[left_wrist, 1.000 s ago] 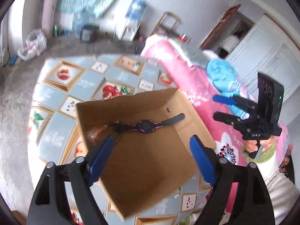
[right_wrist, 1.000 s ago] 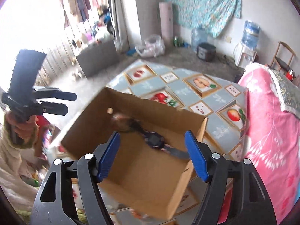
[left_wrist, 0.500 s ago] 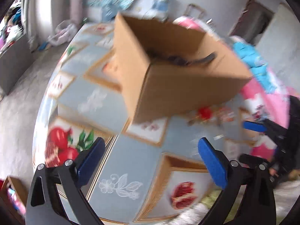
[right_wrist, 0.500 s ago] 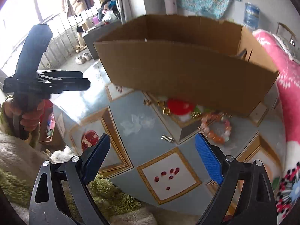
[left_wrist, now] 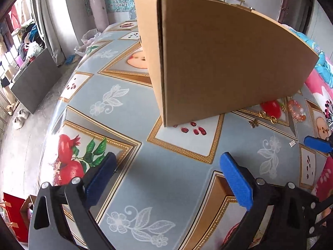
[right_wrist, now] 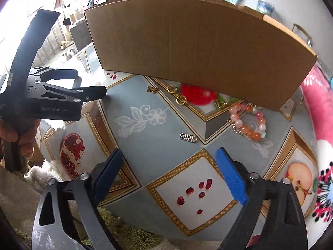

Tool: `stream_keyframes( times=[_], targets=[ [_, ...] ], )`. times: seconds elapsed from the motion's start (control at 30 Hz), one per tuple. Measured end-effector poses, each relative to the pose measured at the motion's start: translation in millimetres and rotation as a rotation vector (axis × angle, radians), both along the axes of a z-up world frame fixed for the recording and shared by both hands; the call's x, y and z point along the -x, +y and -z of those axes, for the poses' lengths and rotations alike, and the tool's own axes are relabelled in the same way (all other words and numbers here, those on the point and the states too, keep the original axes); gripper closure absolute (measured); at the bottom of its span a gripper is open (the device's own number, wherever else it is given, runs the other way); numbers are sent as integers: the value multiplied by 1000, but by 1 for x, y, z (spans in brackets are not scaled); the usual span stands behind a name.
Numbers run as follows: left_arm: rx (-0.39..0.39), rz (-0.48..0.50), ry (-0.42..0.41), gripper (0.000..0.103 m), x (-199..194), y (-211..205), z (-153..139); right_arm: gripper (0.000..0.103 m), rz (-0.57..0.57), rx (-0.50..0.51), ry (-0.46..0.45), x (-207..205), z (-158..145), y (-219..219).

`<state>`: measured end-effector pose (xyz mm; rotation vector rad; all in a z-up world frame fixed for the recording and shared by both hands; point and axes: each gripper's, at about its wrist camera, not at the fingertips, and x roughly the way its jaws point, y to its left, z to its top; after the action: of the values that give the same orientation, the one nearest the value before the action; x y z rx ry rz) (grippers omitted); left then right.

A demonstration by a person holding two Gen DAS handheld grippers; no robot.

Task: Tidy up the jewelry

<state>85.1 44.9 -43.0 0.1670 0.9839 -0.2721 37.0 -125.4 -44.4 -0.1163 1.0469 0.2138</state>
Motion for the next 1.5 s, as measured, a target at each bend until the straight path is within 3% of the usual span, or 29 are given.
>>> stream_keyframes(
  times=[0.57,0.73,0.8,0.87,0.97,1.1,1.13,1.17,1.3,1.5],
  targets=[
    [-3,-8,-1,5,1,-6,-1,8,6,1,1,5,8,1],
    [-3,-4,0,5,0,-6,0,8,0,-58,2,5,5,-11],
    [-4,2,1,5,0,-6,0,8,19,-98,-22,6,-4,-22],
    [-3,8,-3,4,-1,-6,0,8,40,-129,-102,8,-21,-39],
    [-3,8,-2,4,-1,-5,0,9,118,-102,-195,7,-41,-69],
    [-2,2,-3,4,-1,-4,1,34,232,-94,-173,-10,-44,-111],
    [-3,-1,-3,4,-1,-4,1,44,250,-93,-153,-14,-41,-118],
    [-3,-4,-2,4,-2,-5,1,54,263,-93,-128,-20,-39,-124],
    [-7,-7,2,4,-4,-8,1,76,266,-86,-39,-37,-24,-133],
    [-21,103,-81,4,12,-24,-4,89,220,-52,54,-49,-3,-127]
  ],
)
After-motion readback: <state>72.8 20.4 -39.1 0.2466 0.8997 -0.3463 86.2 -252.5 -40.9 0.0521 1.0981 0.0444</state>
